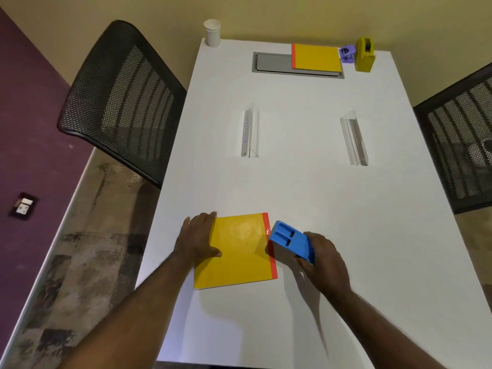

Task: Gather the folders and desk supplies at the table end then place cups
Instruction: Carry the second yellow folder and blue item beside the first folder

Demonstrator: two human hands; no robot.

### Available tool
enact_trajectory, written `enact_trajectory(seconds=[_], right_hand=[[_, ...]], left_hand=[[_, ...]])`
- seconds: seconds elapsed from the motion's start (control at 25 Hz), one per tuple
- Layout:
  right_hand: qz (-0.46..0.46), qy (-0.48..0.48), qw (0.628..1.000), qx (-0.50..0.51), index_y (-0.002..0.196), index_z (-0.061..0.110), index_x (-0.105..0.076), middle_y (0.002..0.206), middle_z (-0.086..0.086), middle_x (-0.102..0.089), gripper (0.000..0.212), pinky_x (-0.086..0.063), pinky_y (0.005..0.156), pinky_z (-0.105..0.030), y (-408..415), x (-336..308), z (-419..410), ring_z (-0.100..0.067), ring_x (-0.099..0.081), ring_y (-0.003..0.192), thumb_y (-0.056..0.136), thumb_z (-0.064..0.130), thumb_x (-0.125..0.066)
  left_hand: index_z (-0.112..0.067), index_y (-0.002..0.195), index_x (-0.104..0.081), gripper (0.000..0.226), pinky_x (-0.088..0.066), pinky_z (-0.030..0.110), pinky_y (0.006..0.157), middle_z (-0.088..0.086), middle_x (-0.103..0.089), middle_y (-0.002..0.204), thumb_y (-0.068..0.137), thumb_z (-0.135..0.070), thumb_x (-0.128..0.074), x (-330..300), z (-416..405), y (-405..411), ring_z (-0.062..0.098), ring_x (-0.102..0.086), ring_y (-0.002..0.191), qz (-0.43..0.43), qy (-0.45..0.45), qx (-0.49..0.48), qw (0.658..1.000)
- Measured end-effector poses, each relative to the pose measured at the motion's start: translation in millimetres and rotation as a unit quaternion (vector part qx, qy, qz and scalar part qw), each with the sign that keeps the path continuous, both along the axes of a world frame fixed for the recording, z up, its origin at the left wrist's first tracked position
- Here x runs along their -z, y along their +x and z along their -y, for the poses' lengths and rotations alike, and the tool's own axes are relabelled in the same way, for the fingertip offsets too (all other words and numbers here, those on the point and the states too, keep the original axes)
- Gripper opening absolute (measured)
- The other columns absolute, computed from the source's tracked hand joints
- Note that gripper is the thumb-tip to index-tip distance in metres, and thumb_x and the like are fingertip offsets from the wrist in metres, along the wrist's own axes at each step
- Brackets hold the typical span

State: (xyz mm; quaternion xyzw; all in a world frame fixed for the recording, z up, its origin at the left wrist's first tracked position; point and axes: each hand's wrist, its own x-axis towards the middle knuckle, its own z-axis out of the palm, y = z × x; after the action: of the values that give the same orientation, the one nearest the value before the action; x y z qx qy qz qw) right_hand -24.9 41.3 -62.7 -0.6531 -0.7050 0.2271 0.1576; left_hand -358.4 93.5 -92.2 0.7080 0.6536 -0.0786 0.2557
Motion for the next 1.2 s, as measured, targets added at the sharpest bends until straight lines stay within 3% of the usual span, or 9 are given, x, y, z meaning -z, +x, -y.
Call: enact_trajectory(seconds=[0.12, 0.48, 0.68, 0.8, 0.88, 0.96, 1.08, 1.2], right_hand=[[-0.001, 0.007, 1.0, 0.001, 0.125, 0.01, -0.055, 0.116, -0.006, -0.064, 0.058, -0.046, 0.079, -0.025, -1.4, 0.9, -6.5, -0.02, -0.06, 0.102, 0.075, 0.026, -0.081], [-0.009, 0.007, 1.0, 0.009, 0.124, 0.01, -0.055, 0.117, -0.006, -0.064, 0.059, -0.049, 0.081, -0.027, 16.5, 2.7, -3.2, -0.02, -0.06, 0.103, 0.074, 0.027, -0.082], [-0.011, 0.018, 1.0, 0.02, 0.123, 0.01, -0.056, 0.115, -0.006, -0.065, 0.059, -0.049, 0.078, -0.027, 25.2, 6.2, 1.6, -0.02, -0.06, 0.1, 0.073, 0.027, -0.083], [-0.026, 0.03, 0.999, 0.023, 0.122, 0.01, -0.056, 0.112, -0.006, -0.065, 0.057, -0.046, 0.076, -0.024, 23.0, 6.6, 3.0, -0.019, -0.06, 0.097, 0.074, 0.026, -0.082], [-0.041, 0.03, 0.998, 0.024, 0.122, 0.009, -0.056, 0.112, -0.005, -0.064, 0.055, -0.046, 0.076, -0.024, 22.8, 3.9, 3.6, -0.017, -0.058, 0.096, 0.076, 0.027, -0.08], [-0.05, 0.022, 0.998, 0.022, 0.124, 0.01, -0.055, 0.114, -0.004, -0.063, 0.055, -0.05, 0.077, -0.028, 24.8, 1.7, 4.4, -0.016, -0.057, 0.098, 0.078, 0.028, -0.079], [-0.046, 0.007, 0.999, 0.018, 0.126, 0.012, -0.053, 0.115, -0.004, -0.063, 0.056, -0.055, 0.08, -0.034, 18.7, -1.6, 4.8, -0.019, -0.058, 0.1, 0.078, 0.025, -0.078], [-0.043, 0.005, 0.999, 0.002, 0.125, 0.014, -0.052, 0.113, -0.003, -0.064, 0.056, -0.053, 0.078, -0.029, -4.1, -6.8, 6.4, -0.017, -0.058, 0.098, 0.077, 0.026, -0.078]], left_hand=[[-0.021, 0.145, -0.026, 0.113, -0.027, 0.048, 0.107, 0.003, -0.04, 0.142, 0.055, -0.064, -0.08, -3.1, -4.3, 3.2, 0.025, -0.04, 0.129, -0.04, 0.032, 0.008, 0.999], [-0.023, 0.133, -0.038, 0.107, -0.035, 0.044, 0.1, 0.006, -0.041, 0.131, 0.047, -0.068, -0.082, -6.7, -15.9, 11.0, 0.025, -0.04, 0.121, -0.098, 0.009, 0.01, 0.995], [-0.019, 0.129, -0.042, 0.106, -0.038, 0.041, 0.095, 0.004, -0.044, 0.127, 0.045, -0.07, -0.081, -10.2, -10.7, 11.1, 0.023, -0.045, 0.115, -0.101, 0.04, 0.015, 0.994], [-0.017, 0.121, -0.041, 0.094, -0.041, 0.038, 0.083, 0.004, -0.053, 0.113, 0.05, -0.059, -0.086, -18.3, -6.8, 5.6, 0.025, -0.055, 0.101, -0.026, 0.004, -0.037, 0.999], [-0.014, 0.115, -0.042, 0.077, -0.041, 0.034, 0.07, 0.006, -0.058, 0.1, 0.061, -0.048, -0.086, -27.9, -1.1, -3.8, 0.026, -0.057, 0.088, 0.046, -0.037, -0.078, 0.995], [-0.011, 0.108, -0.049, 0.055, -0.042, 0.033, 0.067, 0.007, -0.059, 0.095, 0.072, -0.033, -0.084, -36.8, 12.8, -13.4, 0.027, -0.057, 0.085, 0.139, -0.05, -0.117, 0.982], [-0.01, 0.105, -0.057, 0.029, -0.047, 0.036, 0.077, 0.011, -0.063, 0.102, 0.083, -0.019, -0.074, -46.9, 47.4, -29.5, 0.031, -0.06, 0.094, 0.273, -0.07, -0.189, 0.941], [-0.013, 0.113, -0.054, 0.026, -0.051, 0.027, 0.074, 0.01, -0.061, 0.111, 0.09, -0.015, -0.065, -55.9, 93.4, -46.2, 0.023, -0.061, 0.094, 0.367, -0.074, -0.284, 0.883]])
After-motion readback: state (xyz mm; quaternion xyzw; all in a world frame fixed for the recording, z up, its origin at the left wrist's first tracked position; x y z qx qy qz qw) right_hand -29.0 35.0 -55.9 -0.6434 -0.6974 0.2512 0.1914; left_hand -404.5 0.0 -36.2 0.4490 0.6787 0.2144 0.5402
